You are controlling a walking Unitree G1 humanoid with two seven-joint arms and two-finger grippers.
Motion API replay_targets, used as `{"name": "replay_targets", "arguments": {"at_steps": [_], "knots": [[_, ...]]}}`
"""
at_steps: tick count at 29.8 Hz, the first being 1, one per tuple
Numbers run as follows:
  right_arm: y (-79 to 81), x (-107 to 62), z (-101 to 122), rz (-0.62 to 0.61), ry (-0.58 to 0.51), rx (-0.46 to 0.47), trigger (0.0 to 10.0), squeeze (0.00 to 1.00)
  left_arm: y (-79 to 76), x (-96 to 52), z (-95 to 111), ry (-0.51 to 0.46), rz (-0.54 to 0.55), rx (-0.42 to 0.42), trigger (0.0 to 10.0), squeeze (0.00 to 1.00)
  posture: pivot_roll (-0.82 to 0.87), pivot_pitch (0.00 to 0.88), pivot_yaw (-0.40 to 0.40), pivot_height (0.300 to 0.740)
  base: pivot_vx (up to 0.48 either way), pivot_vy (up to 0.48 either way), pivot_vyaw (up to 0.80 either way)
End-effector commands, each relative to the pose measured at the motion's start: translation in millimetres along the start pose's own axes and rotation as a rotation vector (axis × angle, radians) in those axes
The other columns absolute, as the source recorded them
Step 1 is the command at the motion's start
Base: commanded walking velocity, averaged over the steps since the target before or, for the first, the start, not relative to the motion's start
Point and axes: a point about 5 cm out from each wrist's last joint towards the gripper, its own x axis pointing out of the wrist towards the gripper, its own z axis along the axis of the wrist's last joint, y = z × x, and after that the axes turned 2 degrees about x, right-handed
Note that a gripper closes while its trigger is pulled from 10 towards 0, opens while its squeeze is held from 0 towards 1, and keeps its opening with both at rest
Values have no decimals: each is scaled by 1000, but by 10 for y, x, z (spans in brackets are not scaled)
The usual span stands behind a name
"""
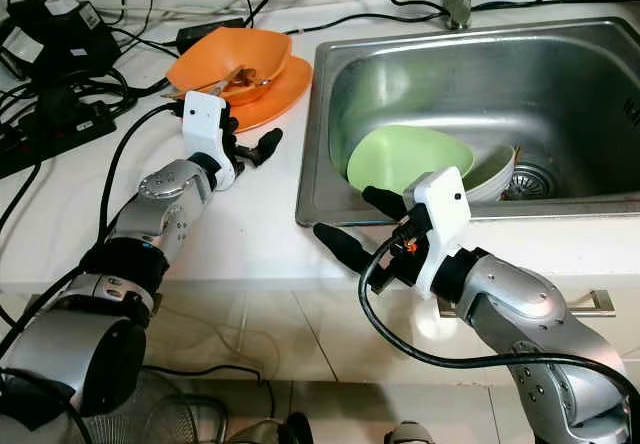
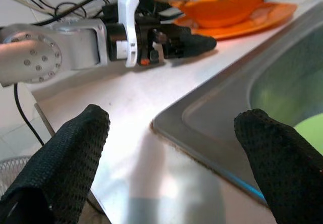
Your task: Kitchen organization
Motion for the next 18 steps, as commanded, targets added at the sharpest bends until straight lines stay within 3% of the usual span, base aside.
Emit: {"name": "replay_targets", "arguments": {"at_steps": [1, 14, 18], "knots": [[75, -23, 28, 29, 1, -9, 10000, 0, 101, -3, 25, 7, 36, 29, 10000, 0, -311, 166, 175, 740, 0, 0, 0], [133, -45, 28, 51, 17, -9, 10000, 0, 325, -11, 122, 4, 151, 57, 10000, 0, -322, 177, 171, 740, 0, 0, 0], [153, -40, 32, 62, 20, -7, 10000, 0, 353, -20, 46, 76, 145, 51, 10000, 0, -328, 181, 167, 740, 0, 0, 0]]}}
